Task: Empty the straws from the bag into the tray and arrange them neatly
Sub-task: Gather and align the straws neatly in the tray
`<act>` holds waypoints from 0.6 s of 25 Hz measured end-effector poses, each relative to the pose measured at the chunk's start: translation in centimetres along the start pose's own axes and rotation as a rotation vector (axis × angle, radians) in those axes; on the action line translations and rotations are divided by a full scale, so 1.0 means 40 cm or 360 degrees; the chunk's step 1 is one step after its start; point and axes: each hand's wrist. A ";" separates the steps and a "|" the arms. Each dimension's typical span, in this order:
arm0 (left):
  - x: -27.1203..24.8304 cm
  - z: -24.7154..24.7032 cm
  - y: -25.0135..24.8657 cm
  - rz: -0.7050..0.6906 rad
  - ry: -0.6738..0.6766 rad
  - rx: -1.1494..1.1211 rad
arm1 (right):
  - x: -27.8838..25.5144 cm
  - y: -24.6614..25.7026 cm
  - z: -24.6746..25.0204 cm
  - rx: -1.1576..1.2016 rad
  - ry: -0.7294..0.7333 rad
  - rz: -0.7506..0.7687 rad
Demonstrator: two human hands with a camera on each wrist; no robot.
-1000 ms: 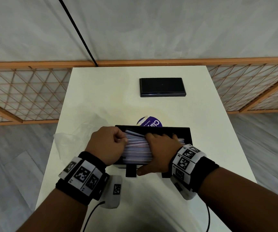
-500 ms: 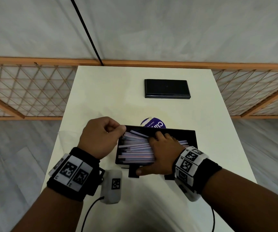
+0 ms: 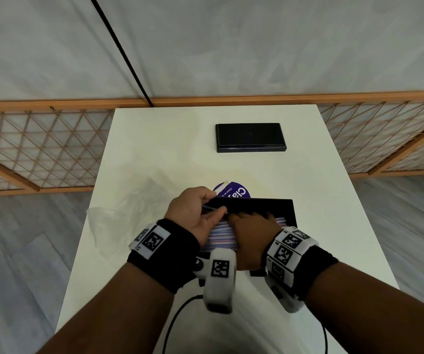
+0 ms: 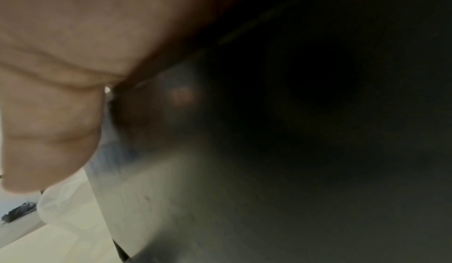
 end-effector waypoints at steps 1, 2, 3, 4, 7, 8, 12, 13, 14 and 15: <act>0.001 -0.007 0.004 0.0011 -0.0015 0.0014 | 0.000 0.000 0.001 -0.0001 0.0008 -0.0002; 0.003 -0.012 0.009 0.0021 -0.0029 0.0023 | 0.001 0.001 0.001 -0.0007 0.0017 -0.0003; 0.007 -0.015 0.016 0.0020 -0.0050 0.0017 | 0.001 0.001 0.001 -0.0013 0.0021 -0.0005; 0.011 -0.017 0.021 0.0010 -0.0070 0.0003 | 0.001 0.001 0.001 -0.0016 0.0015 -0.0006; 0.008 -0.023 0.035 -0.0080 -0.0084 0.0042 | -0.003 -0.002 0.000 0.0003 -0.0023 0.0005; 0.004 -0.024 0.040 -0.0111 -0.0070 0.0096 | -0.005 -0.002 0.000 0.0005 -0.0030 0.0009; -0.005 -0.025 0.055 -0.0301 -0.0050 0.0355 | -0.006 -0.001 0.003 0.0059 -0.0001 0.0008; -0.001 -0.020 0.057 -0.0400 -0.0072 0.0428 | -0.005 -0.003 0.003 0.0070 0.0009 0.0006; 0.000 -0.012 0.055 -0.0517 -0.0088 0.0516 | -0.005 -0.004 0.002 0.0081 0.0016 0.0005; -0.001 -0.002 0.051 -0.0642 -0.0105 0.0605 | -0.005 -0.006 0.000 0.0091 0.0019 0.0000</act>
Point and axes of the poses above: each hand's wrist, its own x-axis towards the middle knuckle, its own z-axis out of the back of the hand, y = z × x, and after that the axes turned 15 degrees about -y, right-handed
